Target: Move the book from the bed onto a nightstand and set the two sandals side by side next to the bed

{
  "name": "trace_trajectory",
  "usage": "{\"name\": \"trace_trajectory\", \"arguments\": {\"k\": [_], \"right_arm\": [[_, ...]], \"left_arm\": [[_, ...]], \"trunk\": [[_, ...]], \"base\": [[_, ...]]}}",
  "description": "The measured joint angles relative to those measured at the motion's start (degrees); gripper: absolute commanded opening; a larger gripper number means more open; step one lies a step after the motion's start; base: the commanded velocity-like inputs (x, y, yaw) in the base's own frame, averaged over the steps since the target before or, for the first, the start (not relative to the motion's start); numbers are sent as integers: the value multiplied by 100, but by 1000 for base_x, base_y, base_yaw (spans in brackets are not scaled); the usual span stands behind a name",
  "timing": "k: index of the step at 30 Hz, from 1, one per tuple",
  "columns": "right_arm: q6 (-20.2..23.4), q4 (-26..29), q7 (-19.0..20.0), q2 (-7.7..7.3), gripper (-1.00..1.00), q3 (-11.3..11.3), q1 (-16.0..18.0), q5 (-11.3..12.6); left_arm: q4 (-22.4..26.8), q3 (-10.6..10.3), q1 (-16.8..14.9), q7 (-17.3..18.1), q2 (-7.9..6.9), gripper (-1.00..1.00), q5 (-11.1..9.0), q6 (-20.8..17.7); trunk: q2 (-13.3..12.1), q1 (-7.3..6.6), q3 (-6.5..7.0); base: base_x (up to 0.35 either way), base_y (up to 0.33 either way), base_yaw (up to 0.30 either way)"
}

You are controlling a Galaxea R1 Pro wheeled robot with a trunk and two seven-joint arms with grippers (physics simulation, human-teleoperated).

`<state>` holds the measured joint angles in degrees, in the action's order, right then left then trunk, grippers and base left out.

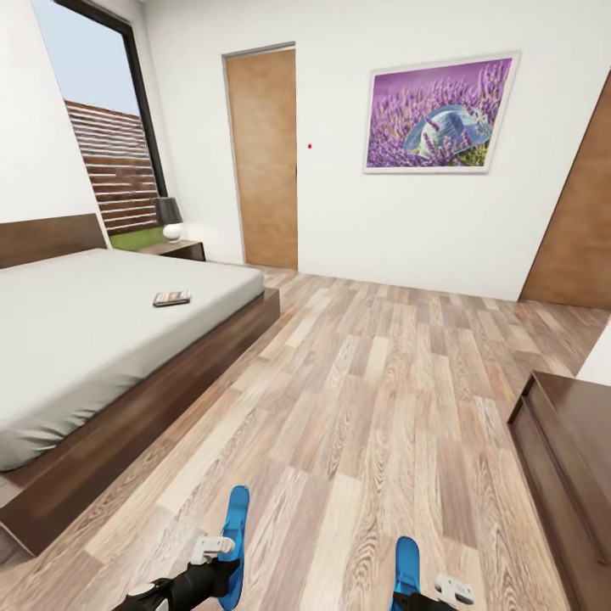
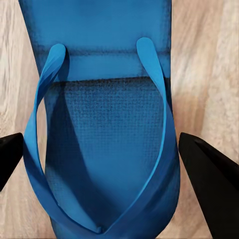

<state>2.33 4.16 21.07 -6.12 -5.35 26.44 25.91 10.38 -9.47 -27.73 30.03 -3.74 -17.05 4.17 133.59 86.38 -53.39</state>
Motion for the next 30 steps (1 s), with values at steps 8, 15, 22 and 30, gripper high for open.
{"name": "trace_trajectory", "arguments": {"k": [8, 15, 22, 30], "right_arm": [[3, 0, 1, 0, -100, -1, 0, 7], [1, 1, 1, -1, -100, -4, -1, 7], [2, 0, 1, 0, -100, -3, -1, 8], [-3, 1, 0, -1, -100, -3, -1, 24]], "left_arm": [[-4, -1, 0, 0, 0, -100, -9, 0], [-5, -2, -1, -1, 0, -100, -7, 0], [-5, -3, 0, -1, 0, -100, -7, 0], [-5, -3, -1, -1, 0, -100, -7, 0]], "trunk": [[0, 0, 0], [0, 0, 0], [0, 0, 0], [0, 0, 0]], "base": [[332, 0, 0], [333, 0, -82], [333, 0, -153], [333, 0, -132]]}}
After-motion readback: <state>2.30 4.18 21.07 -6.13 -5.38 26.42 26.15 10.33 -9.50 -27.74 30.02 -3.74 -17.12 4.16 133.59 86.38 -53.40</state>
